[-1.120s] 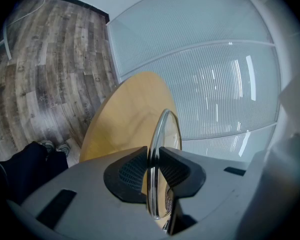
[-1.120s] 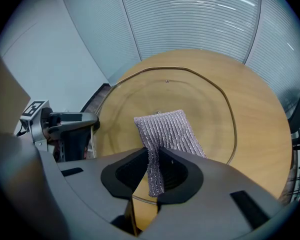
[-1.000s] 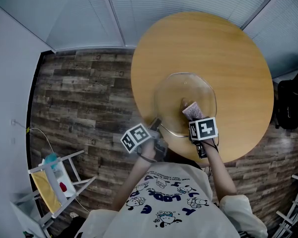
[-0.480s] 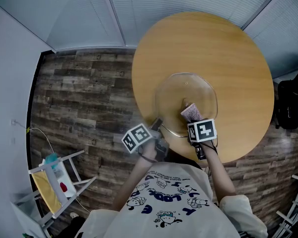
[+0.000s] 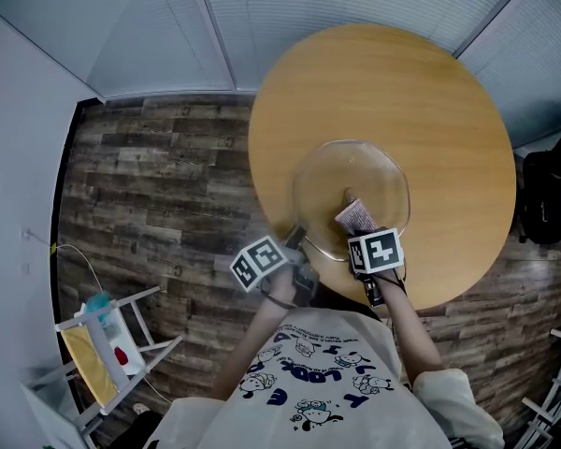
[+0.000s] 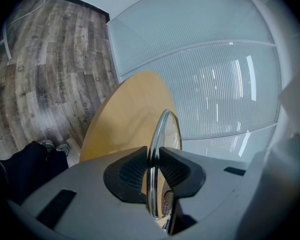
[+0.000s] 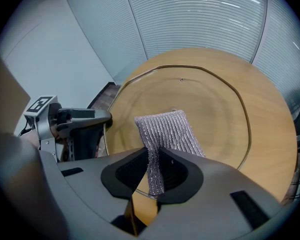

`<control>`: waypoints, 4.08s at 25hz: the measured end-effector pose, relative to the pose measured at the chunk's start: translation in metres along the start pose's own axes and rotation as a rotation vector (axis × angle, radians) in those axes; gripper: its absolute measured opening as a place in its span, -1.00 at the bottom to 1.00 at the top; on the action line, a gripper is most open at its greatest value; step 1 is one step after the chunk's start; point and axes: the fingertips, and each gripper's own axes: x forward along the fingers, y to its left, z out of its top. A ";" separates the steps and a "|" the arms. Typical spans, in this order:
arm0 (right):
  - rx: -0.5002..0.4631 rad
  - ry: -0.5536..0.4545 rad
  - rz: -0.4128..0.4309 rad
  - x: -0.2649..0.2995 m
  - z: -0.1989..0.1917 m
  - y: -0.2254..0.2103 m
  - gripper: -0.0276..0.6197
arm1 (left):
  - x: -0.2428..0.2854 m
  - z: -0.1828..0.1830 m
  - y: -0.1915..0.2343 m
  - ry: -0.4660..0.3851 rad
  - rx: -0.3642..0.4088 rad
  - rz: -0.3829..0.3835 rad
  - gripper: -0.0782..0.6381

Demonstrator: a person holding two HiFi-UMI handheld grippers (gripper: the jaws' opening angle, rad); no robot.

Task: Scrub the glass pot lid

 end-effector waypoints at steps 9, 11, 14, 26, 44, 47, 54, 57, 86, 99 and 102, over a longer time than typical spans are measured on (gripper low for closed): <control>-0.017 -0.003 0.030 0.005 0.003 0.016 -0.68 | 0.000 0.000 0.002 -0.006 -0.001 0.003 -0.58; -0.021 -0.003 0.037 0.005 0.003 0.019 -0.68 | 0.000 0.000 0.001 -0.007 -0.001 0.002 -0.58; -0.020 -0.005 0.052 0.006 0.005 0.024 -0.68 | 0.000 0.000 0.001 -0.009 -0.001 0.004 -0.58; -0.047 -0.007 0.066 0.008 0.007 0.036 -0.68 | -0.002 -0.001 0.002 -0.013 -0.011 0.005 -0.58; -0.043 -0.031 0.099 0.011 0.013 0.048 -0.69 | -0.002 0.000 0.004 -0.026 -0.012 0.010 -0.58; -0.043 -0.035 0.105 0.011 0.013 0.050 -0.68 | -0.003 -0.001 0.003 -0.029 -0.011 0.011 -0.58; -0.038 -0.036 0.121 0.013 0.015 0.054 -0.69 | -0.003 0.000 0.004 -0.037 -0.008 0.015 -0.58; -0.038 -0.039 0.127 0.013 0.016 0.056 -0.68 | -0.002 0.000 0.004 -0.040 -0.006 0.018 -0.58; -0.052 -0.048 0.229 0.023 0.038 0.075 -0.69 | -0.002 0.001 0.006 -0.021 0.010 0.029 -0.58; -0.100 -0.022 0.263 0.027 0.049 0.078 -0.69 | -0.002 0.001 0.004 -0.006 0.022 0.031 -0.58; -0.111 -0.019 0.266 0.029 0.051 0.078 -0.68 | -0.002 0.001 0.005 -0.004 0.027 0.034 -0.58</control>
